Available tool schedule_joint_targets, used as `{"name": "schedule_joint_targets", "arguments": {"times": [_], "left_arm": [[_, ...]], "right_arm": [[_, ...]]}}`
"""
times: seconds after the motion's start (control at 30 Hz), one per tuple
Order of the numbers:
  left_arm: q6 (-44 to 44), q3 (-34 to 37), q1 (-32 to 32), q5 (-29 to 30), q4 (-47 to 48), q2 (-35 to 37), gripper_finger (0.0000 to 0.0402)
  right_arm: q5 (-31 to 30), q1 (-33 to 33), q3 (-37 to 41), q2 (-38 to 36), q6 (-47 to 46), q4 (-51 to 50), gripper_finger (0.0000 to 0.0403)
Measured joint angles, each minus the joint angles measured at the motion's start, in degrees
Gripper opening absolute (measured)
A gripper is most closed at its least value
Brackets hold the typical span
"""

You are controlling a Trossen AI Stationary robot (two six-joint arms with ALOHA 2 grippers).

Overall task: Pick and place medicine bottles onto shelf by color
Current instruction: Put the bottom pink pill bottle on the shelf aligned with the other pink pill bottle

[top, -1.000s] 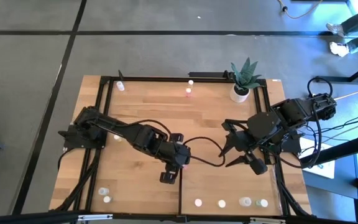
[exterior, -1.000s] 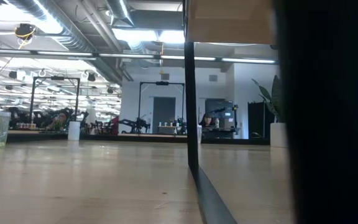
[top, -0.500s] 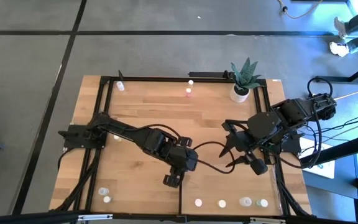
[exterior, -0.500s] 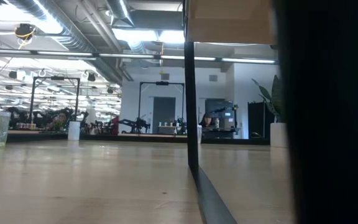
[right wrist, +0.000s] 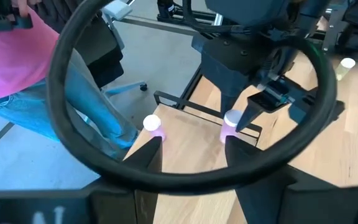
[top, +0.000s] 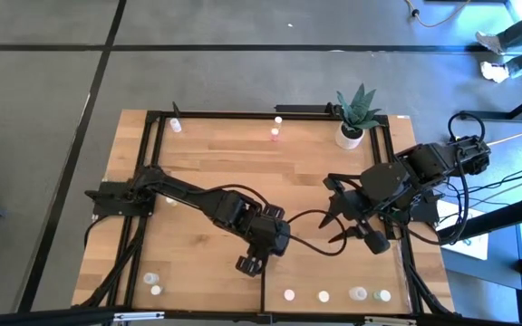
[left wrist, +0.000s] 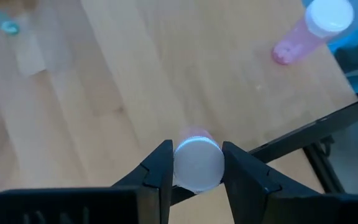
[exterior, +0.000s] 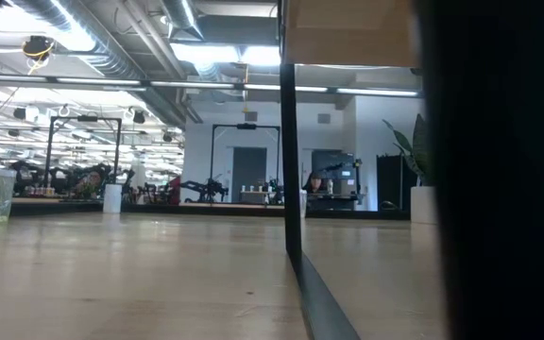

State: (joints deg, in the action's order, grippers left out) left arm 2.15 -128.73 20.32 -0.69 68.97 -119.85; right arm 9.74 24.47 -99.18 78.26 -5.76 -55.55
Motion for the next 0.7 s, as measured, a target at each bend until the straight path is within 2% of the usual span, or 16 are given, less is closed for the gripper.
{"name": "schedule_joint_targets", "arguments": {"times": [0.7], "left_arm": [[0.98, 0.00, -0.87, -2.43, -0.22, -0.04, 0.0132]], "right_arm": [[-0.04, -0.02, 0.00, 0.00, 0.00, 0.02, 0.0178]]}}
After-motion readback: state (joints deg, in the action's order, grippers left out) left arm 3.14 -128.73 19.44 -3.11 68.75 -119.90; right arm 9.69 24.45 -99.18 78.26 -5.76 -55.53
